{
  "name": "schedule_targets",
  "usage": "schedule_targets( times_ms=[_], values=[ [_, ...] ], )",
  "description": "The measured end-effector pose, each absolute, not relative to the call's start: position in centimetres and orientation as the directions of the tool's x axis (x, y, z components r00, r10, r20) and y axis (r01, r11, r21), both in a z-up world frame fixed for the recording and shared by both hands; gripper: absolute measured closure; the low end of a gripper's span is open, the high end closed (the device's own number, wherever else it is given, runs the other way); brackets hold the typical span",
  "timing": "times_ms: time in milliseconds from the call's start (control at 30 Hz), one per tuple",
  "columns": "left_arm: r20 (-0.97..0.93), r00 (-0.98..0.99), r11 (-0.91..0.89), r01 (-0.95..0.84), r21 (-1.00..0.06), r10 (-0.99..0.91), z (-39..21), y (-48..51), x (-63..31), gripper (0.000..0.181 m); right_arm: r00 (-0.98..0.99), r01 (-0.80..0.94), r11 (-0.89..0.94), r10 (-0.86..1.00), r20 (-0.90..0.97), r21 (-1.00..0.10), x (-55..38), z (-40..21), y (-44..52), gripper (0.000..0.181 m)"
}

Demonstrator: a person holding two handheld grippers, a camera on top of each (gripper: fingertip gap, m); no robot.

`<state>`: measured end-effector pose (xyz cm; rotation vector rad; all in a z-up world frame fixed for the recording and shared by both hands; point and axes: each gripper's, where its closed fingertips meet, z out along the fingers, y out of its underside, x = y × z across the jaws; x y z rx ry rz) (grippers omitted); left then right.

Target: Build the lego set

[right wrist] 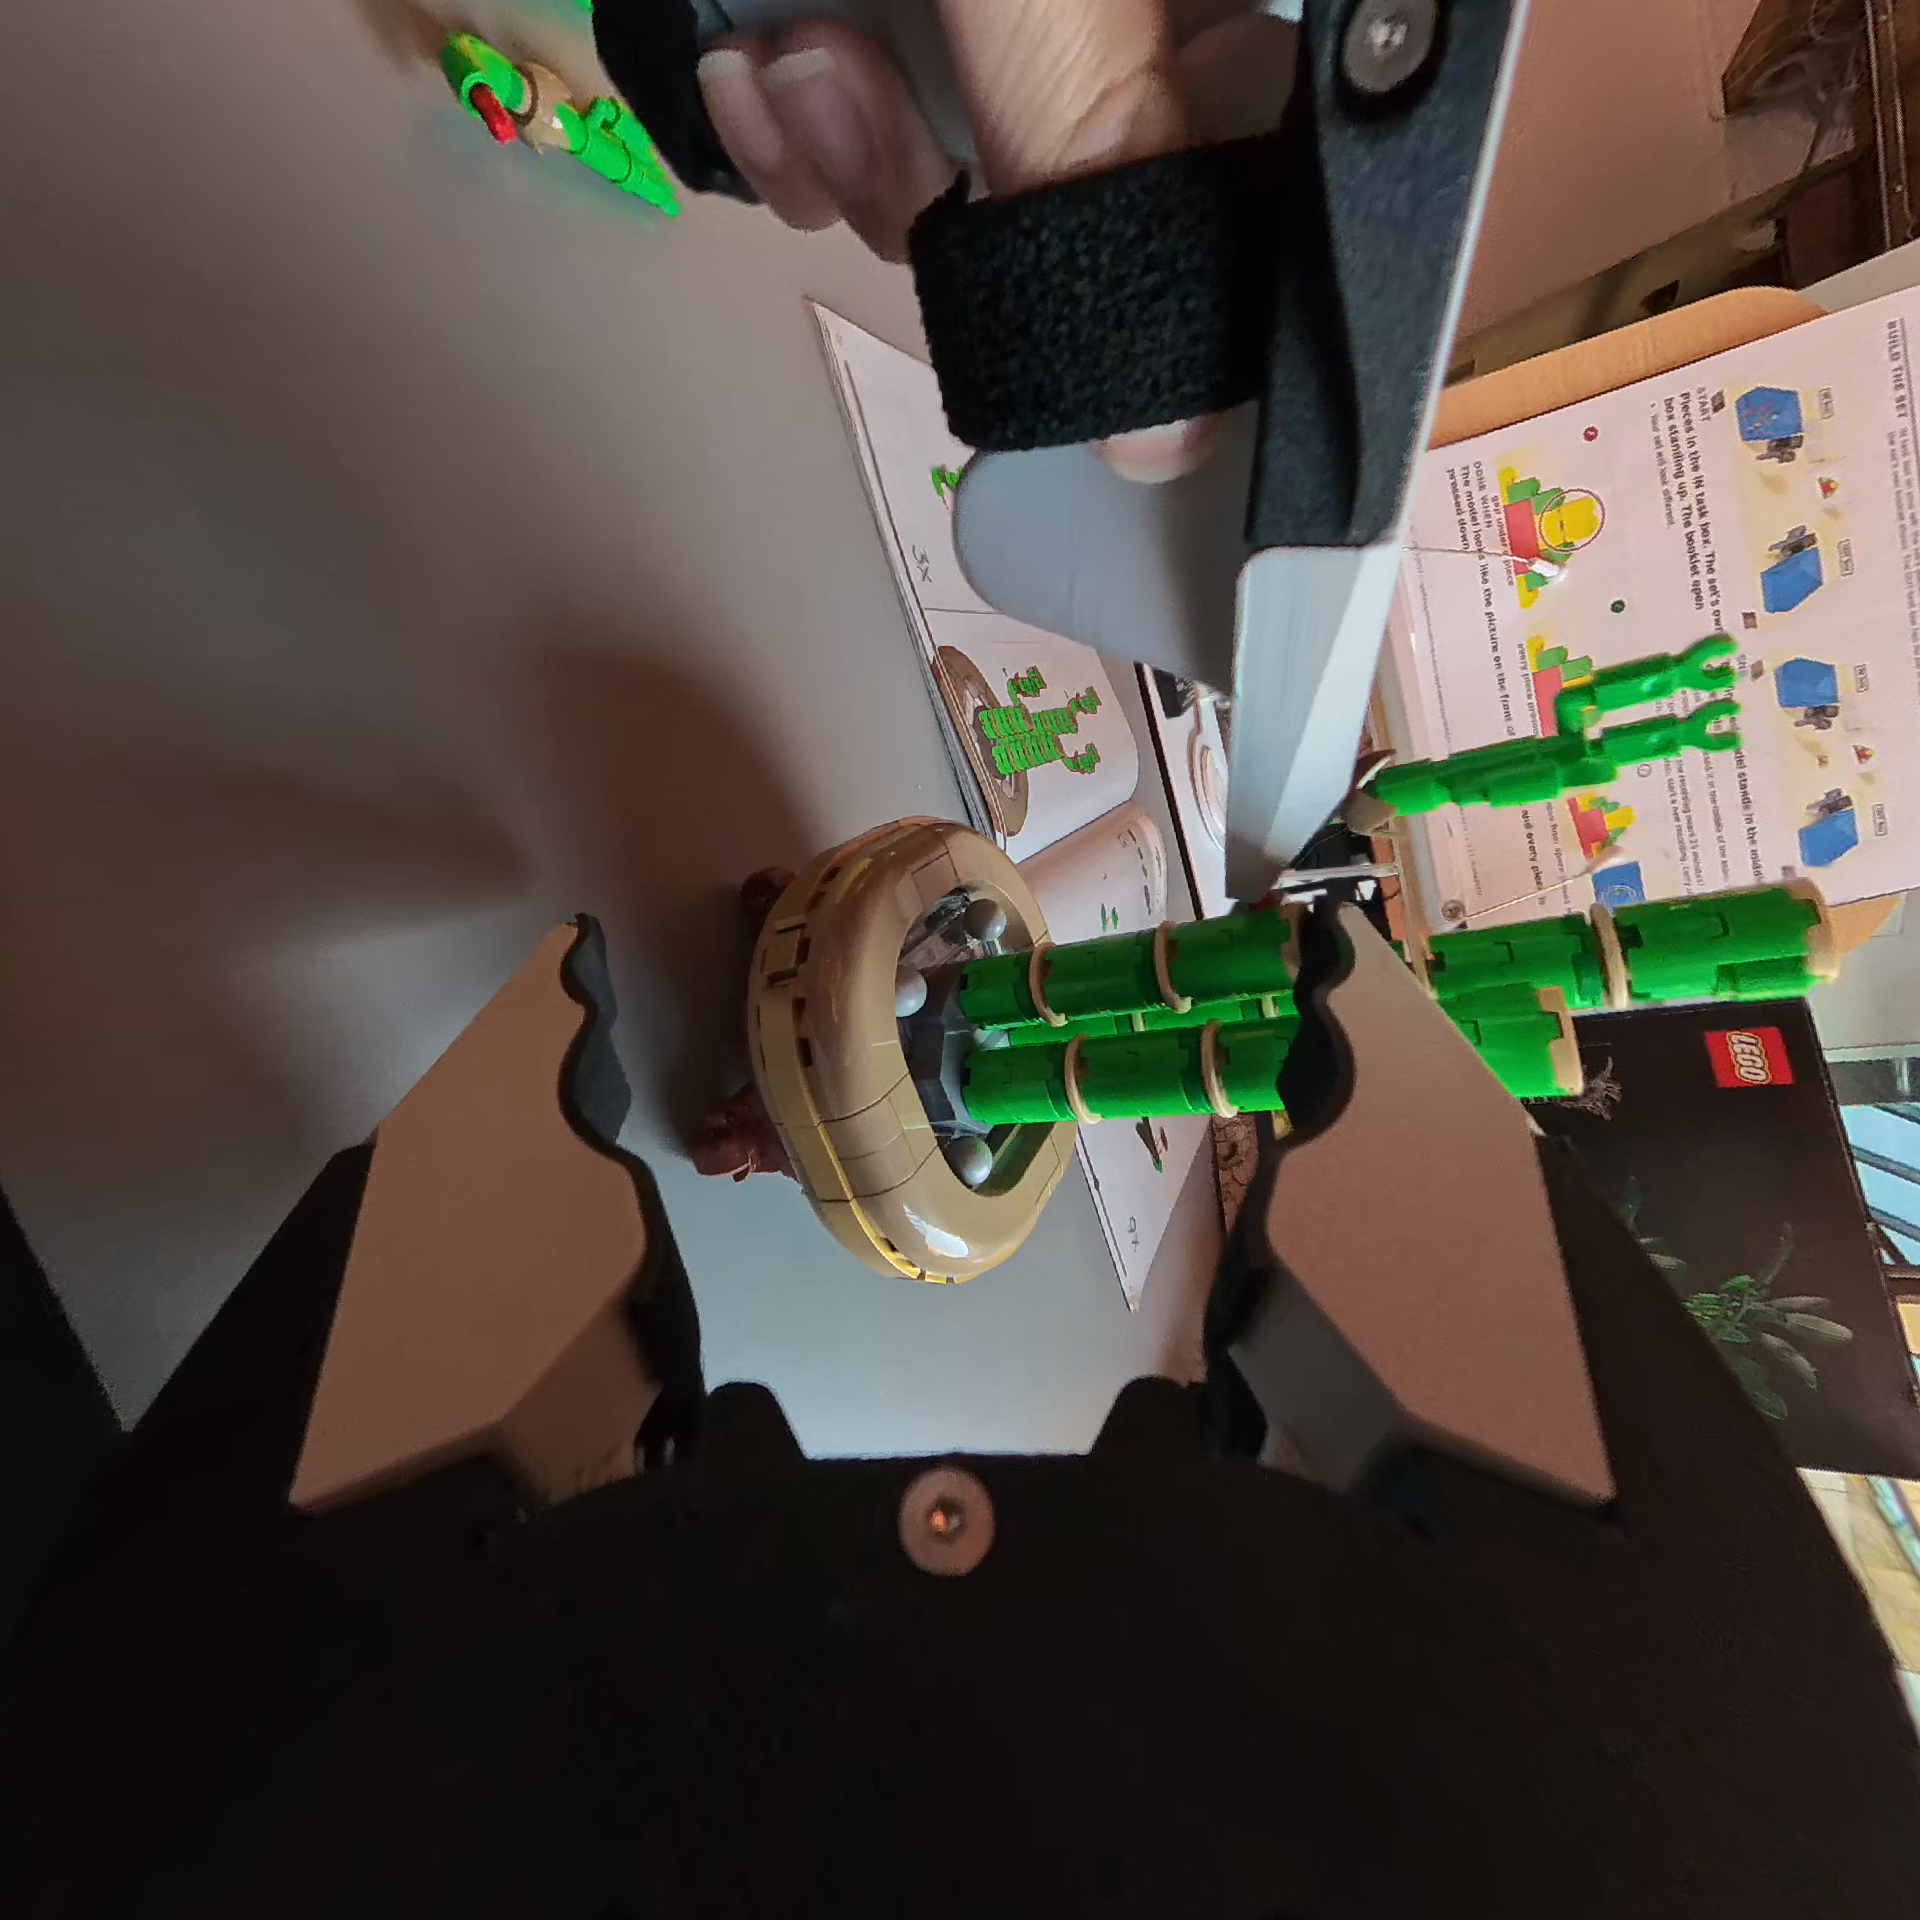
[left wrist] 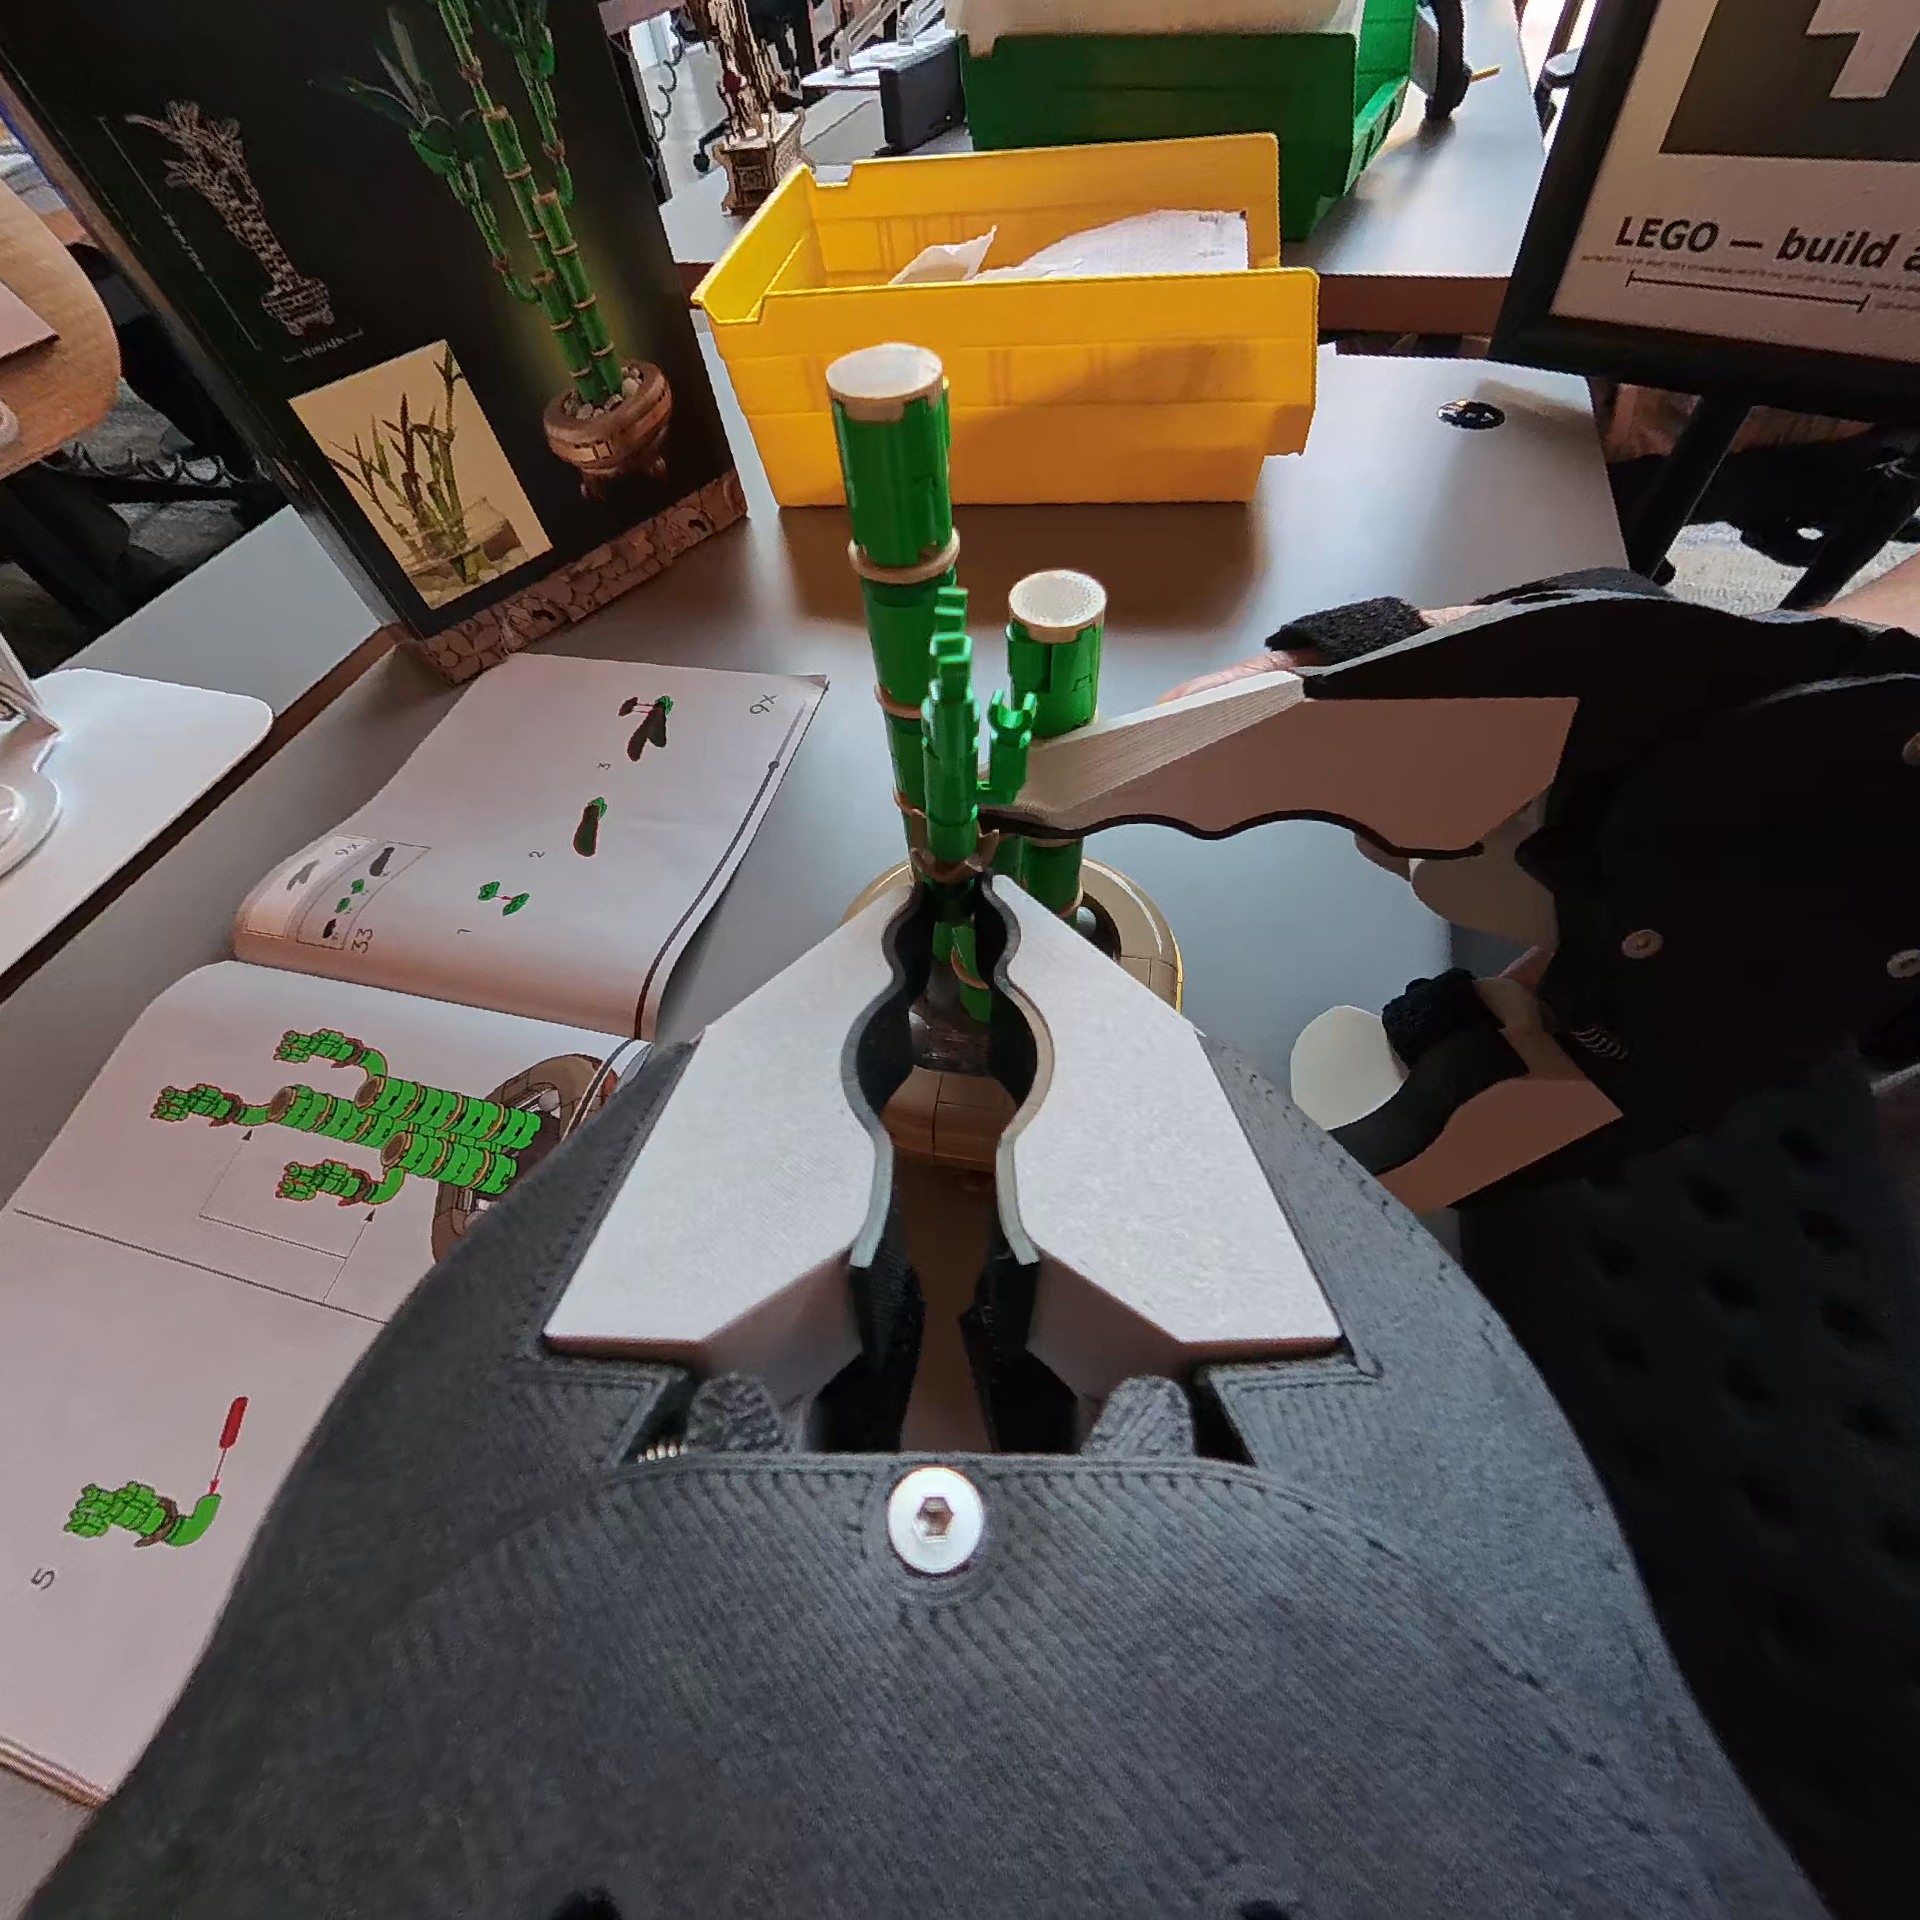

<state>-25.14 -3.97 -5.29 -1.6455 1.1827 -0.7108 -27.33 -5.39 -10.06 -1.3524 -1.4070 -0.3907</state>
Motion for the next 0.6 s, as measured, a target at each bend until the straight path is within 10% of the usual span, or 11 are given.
schedule_targets(
  times_ms=[600],
  values=[
    [-0.006,0.354,-0.103,-0.288,-0.952,-0.935,-5.8,-4.0,-25.5,0.168,0.310,0.719,0.467,0.448,0.839,-0.515,-28.5,-7.4,-7.1,0.068]
  ],
)
